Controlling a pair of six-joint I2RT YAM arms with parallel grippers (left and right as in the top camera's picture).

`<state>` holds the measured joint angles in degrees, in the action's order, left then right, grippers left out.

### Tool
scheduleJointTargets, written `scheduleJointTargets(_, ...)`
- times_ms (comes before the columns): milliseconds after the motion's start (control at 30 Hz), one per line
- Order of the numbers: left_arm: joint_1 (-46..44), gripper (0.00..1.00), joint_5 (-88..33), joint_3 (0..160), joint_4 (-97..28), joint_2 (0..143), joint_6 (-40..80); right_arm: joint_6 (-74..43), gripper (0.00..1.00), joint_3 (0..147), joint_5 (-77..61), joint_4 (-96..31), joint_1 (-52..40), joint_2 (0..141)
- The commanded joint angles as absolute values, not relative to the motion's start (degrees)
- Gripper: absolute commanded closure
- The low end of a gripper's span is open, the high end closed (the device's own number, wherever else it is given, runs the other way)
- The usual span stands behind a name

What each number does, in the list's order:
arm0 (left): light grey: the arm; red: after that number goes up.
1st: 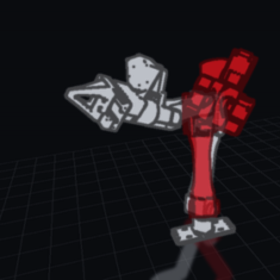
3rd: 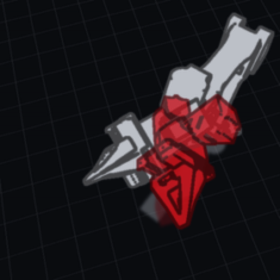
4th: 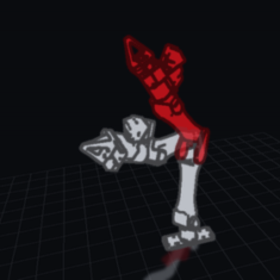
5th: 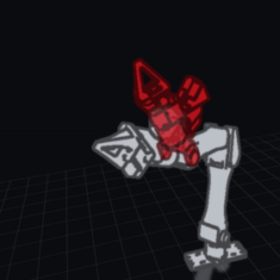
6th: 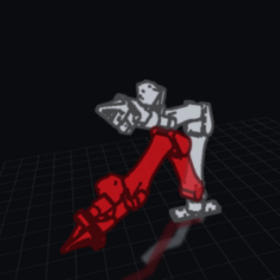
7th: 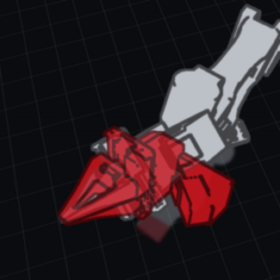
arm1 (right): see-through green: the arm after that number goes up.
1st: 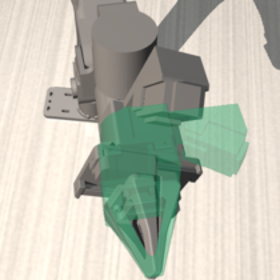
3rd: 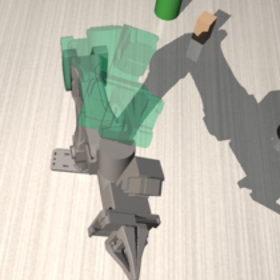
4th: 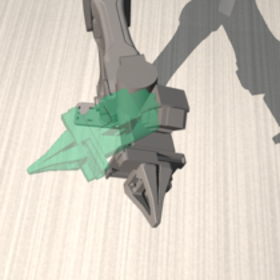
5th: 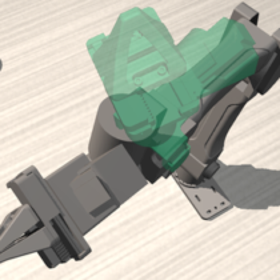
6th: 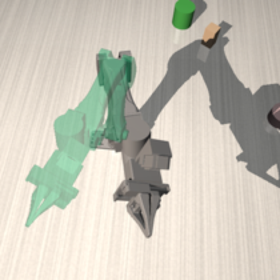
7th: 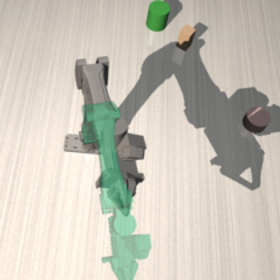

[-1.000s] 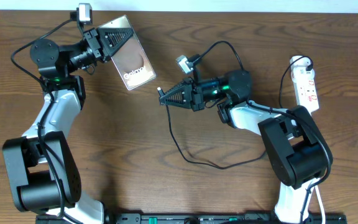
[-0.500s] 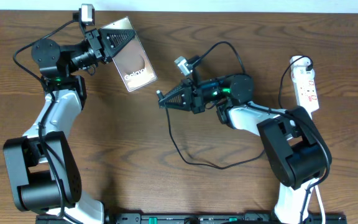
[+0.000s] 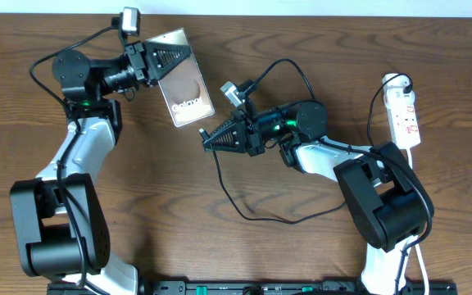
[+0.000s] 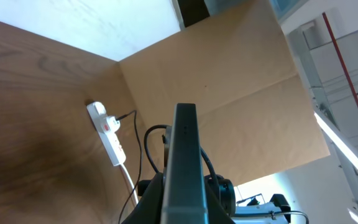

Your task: Plug charger to phone and switch on socket

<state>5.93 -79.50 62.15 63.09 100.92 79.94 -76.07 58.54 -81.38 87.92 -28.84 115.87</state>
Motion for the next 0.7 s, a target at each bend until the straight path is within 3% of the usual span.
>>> scheduleJointTargets(0,5.8,0.93,-79.9,63.1,63.7,100.0,80.9,-75.1,0.99,58.8,-80.4,90.3,-28.9,116.2)
scheduleJointTargets(667,3.6,0.92,-79.4,63.1,63.7,100.0,80.9,-74.0,0.99,58.8,-77.0,90.3,-28.9,116.2)
